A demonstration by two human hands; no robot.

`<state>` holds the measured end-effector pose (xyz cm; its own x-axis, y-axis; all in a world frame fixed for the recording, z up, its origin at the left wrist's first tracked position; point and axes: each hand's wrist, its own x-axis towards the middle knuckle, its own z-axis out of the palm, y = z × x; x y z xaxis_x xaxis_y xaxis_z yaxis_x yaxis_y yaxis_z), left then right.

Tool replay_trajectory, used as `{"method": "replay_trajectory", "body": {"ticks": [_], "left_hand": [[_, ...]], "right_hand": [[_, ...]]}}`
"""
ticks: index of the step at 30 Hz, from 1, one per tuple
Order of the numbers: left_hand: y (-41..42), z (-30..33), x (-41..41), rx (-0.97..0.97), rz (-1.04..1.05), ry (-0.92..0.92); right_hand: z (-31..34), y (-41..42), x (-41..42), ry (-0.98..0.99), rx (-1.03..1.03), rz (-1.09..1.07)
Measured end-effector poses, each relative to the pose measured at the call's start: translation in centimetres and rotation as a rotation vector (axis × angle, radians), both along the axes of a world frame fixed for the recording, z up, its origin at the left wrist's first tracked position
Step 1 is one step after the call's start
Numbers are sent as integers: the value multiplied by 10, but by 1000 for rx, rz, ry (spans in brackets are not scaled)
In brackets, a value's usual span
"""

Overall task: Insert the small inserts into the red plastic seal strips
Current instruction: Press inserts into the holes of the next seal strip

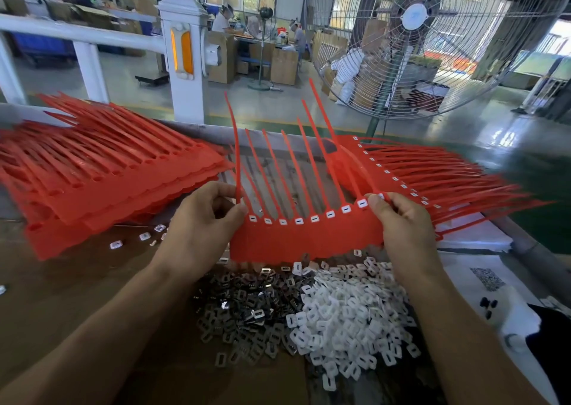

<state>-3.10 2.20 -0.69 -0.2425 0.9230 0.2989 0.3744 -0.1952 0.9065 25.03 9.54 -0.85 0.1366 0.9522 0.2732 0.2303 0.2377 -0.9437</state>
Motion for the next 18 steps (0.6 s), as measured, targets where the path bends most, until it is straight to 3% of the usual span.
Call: {"method": "replay_trajectory", "body": {"ticks": [10, 18], "left_hand": [[-2, -1, 2, 173, -45, 4], [-1, 0, 2, 238, -77, -30]], "right_hand": [[-3, 2, 0, 74, 26, -16], [-1, 2, 1, 174, 185, -60]]}}
